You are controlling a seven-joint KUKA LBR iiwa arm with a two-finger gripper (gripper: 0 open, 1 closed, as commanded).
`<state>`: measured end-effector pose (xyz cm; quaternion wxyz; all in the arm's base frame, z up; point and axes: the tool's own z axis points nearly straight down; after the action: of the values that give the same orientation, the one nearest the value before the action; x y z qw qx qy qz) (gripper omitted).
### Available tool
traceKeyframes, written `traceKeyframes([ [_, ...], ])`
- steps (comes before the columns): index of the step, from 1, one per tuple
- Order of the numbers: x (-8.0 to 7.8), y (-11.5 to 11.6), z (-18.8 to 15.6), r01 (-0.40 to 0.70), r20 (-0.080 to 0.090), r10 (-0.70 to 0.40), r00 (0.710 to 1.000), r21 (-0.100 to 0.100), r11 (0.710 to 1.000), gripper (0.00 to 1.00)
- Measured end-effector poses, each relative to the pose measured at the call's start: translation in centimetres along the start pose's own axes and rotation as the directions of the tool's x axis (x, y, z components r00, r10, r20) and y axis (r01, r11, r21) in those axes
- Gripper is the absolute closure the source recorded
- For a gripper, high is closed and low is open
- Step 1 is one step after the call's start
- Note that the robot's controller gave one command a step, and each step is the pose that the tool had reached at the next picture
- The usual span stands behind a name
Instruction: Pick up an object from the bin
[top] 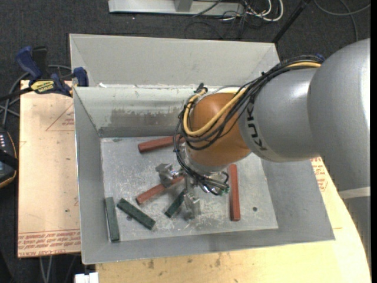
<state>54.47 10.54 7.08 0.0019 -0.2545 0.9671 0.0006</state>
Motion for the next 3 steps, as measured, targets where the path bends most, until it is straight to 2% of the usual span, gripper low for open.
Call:
traceKeyframes([
  [1,-0.2,0.0,-0.4,-0.001,0.005,0.001,1.000,0.000,1.000,1.00],
  [2,-1.3,2.9,-16.3,0.263,0.007,-0.263,0.965,0.003,0.965,1.00],
  [3,-3.2,6.0,-12.1,0.323,-0.003,-0.323,0.946,-0.005,0.946,1.00],
])
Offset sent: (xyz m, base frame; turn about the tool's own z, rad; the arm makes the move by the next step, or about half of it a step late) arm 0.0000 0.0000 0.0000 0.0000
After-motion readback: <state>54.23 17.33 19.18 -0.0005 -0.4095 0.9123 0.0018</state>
